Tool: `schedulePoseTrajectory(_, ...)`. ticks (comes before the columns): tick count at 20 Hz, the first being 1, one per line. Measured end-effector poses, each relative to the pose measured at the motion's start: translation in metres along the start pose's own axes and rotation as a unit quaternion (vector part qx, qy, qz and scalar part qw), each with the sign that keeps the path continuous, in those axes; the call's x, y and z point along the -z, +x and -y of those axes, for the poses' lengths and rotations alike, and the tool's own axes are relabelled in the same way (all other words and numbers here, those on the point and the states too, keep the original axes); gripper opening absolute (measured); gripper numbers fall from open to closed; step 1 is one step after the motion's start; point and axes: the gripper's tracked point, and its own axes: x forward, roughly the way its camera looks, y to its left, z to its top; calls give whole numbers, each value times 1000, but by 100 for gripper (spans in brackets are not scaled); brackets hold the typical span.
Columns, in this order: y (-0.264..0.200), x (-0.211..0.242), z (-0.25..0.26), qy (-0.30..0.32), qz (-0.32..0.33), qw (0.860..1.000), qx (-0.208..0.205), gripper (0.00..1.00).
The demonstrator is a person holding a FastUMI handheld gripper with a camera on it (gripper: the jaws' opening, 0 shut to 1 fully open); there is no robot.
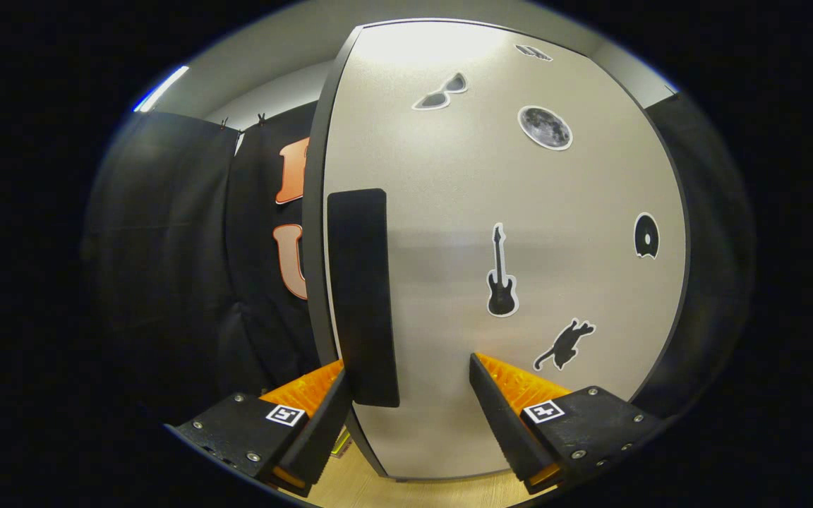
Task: Open the shoe cabinet door, grab the shoes and put them into the shoe cabinet, then close the shoe cabinet door.
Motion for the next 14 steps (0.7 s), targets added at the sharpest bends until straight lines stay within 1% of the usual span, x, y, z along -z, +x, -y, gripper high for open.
schedulePoseTrajectory(6,-6,-4,-2,-7,2,1000,2,97)
schedulePoseTrajectory(9,-28,-15,-4,-8,16,1000,3,97)
schedulePoseTrajectory(14,-76,-15,7,-8,10,1000,18,97)
